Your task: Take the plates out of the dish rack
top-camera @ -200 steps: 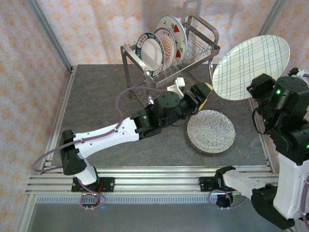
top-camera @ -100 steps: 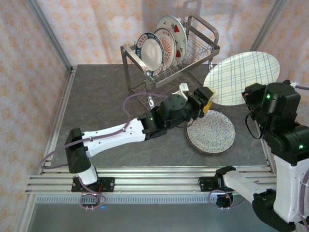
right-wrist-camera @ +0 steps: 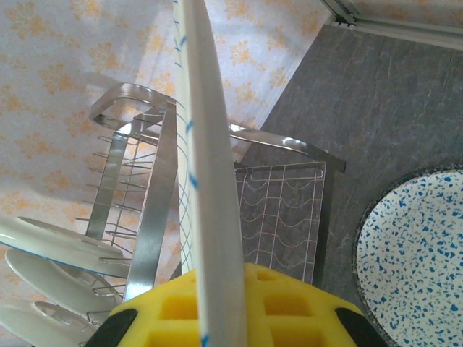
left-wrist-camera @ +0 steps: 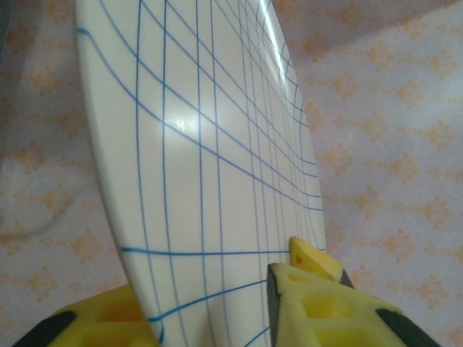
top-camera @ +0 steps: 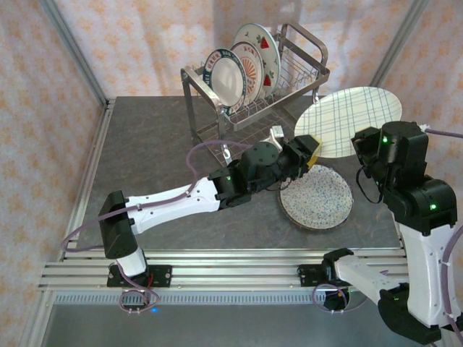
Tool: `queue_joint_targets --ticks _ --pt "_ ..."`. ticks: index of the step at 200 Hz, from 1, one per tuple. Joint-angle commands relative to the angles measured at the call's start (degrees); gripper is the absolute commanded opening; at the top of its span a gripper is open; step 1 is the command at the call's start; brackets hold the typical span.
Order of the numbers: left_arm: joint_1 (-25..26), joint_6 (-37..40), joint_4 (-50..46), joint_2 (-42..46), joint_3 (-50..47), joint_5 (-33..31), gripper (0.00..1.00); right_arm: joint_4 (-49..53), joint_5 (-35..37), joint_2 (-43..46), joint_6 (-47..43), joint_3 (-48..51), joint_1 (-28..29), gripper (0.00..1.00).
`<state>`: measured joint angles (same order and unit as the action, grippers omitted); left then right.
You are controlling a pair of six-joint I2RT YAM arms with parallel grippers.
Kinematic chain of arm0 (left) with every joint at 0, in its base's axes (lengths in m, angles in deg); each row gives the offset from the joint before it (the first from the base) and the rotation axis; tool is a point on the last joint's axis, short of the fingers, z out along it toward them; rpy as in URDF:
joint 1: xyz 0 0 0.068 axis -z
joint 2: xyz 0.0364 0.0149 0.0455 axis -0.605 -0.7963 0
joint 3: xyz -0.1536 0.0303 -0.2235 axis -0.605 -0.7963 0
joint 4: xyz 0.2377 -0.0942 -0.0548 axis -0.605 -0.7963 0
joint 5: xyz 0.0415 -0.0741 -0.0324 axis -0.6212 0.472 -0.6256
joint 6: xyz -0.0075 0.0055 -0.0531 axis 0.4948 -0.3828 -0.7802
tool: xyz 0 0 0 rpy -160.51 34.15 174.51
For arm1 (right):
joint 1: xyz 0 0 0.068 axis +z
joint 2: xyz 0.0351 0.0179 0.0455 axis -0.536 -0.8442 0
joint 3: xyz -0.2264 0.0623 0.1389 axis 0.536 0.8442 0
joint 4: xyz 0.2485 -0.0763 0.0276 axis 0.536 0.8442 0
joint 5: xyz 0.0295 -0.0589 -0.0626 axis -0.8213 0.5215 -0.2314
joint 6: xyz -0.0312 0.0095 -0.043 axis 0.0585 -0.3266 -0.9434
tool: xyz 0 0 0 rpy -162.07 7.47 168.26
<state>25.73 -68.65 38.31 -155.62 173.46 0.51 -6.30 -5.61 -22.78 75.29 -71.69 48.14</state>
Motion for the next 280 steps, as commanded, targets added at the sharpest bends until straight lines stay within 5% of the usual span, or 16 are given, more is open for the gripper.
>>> queue_joint_targets --ticks 1,40,56,104,141,210,280 --pt "-0.52 -0.38 2.13 -0.06 -1.07 -0.02 0.24 -5.04 0.03 1.29 2.07 0.95 0.20 0.00" --pt "-0.71 -0.89 2.84 0.15 -1.82 -0.46 0.00 -5.00 -0.36 1.44 2.54 2.38 0.20 0.00" --pt "-0.67 -1.17 3.98 0.15 -2.26 -0.86 0.00 -4.39 -0.54 1.44 2.82 2.90 0.26 0.00" --pt "-0.83 0.63 7.99 -0.44 -2.66 -2.58 0.00 3.31 3.23 -0.57 2.08 -0.80 0.23 0.55" --pt "-1.16 3.04 7.55 -1.42 -2.27 -1.33 0.00 14.38 10.04 -3.85 -0.34 -8.78 0.27 0.74" --pt "-1.30 9.70 5.11 -3.75 -2.43 2.38 0.00 19.66 13.18 -1.94 -5.21 -12.07 0.22 0.76" --pt "-1.40 19.88 6.31 -5.62 -8.40 5.59 0.00 17.71 5.99 -2.90 -15.91 -13.56 0.28 0.72"
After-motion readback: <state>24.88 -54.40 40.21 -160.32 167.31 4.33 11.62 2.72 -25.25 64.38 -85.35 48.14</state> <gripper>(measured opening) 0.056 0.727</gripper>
